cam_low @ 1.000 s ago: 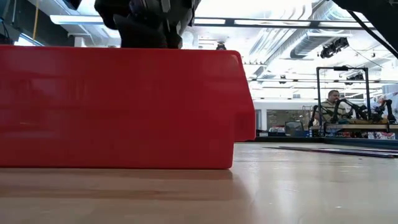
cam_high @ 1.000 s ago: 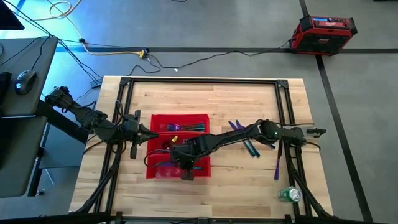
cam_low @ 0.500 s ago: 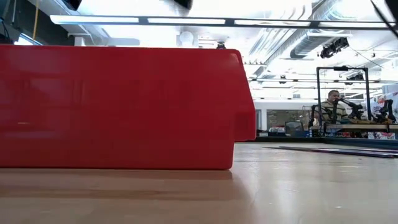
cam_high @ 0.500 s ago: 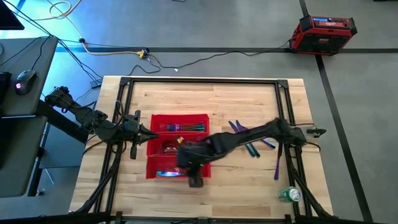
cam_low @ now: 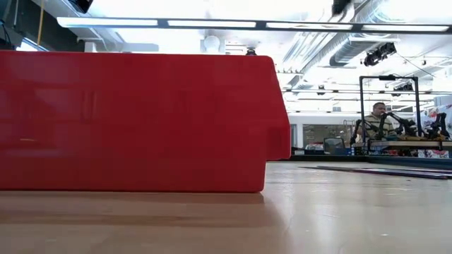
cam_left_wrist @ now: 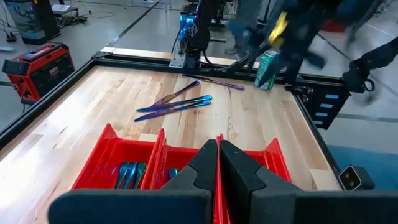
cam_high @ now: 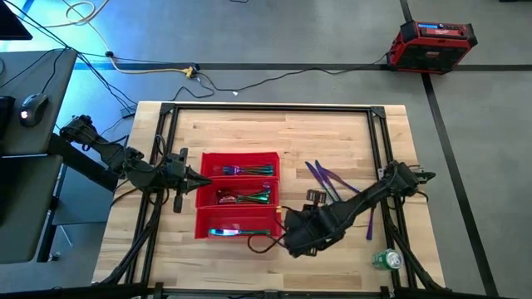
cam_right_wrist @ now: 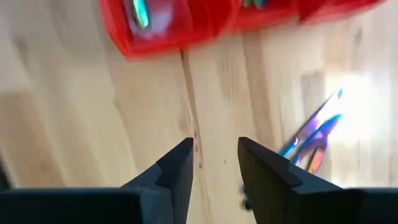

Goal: Sort silverware
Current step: Put the purple table knife into the bottom red bin

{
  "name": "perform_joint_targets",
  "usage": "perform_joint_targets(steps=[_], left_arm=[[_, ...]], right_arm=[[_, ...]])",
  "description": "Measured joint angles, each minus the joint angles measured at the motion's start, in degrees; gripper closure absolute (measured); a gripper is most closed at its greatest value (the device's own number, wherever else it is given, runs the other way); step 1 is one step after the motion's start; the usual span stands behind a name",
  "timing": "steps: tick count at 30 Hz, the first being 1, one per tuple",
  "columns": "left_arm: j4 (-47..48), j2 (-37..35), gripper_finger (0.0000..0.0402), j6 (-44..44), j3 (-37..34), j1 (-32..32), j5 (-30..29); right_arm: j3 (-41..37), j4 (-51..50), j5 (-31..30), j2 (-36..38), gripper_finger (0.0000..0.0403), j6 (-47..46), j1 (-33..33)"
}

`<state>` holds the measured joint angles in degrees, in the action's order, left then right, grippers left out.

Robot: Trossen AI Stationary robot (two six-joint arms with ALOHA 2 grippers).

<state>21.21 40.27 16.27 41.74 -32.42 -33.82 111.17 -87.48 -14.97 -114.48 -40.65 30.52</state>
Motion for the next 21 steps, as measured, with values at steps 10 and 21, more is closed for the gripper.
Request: perform_joint_targets(steps=[10,21], left_arm=[[-0.03,0.07,0.0402,0.11,0.0,-0.22,-0.65],[-0.02,0.13,0.0402,0.11,0.0,-0.24,-1.62]], right_arm=[[-42.32,16.4,1.91,22.97,0.0289,-13.7,-6.21],[-68.04,37.8,7.46,34.25,0.0287,-16.15,-19.46]])
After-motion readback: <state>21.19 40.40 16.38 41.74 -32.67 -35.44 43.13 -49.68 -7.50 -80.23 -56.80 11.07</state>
